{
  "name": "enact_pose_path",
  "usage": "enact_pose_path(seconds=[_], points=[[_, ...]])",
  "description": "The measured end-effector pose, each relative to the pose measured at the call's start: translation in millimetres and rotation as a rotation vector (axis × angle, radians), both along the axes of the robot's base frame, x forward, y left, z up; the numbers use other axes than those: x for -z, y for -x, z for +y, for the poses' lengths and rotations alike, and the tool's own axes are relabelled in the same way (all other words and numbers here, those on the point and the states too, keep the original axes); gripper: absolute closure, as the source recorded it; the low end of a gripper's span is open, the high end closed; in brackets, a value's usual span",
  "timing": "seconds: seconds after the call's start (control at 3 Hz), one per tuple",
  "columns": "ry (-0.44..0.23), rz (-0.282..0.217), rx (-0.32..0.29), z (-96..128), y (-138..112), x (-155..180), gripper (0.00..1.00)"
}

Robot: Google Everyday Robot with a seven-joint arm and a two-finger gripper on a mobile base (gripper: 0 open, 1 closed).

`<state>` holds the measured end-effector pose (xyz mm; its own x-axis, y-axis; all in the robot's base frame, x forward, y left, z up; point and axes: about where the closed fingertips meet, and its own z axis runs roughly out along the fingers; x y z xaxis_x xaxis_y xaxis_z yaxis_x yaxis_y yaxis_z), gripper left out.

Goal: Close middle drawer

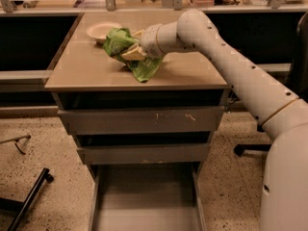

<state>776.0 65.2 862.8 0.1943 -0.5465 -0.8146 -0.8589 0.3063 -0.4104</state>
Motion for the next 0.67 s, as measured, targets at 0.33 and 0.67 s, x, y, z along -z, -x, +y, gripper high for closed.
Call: enact_pose_path(seconds=[0.33, 0.67], points=[[0.000, 0.000, 0.000, 0.0, 0.0, -0.2, 0.83], [0.000, 0.000, 0.000, 0.1, 0.0, -0.1, 0.59]])
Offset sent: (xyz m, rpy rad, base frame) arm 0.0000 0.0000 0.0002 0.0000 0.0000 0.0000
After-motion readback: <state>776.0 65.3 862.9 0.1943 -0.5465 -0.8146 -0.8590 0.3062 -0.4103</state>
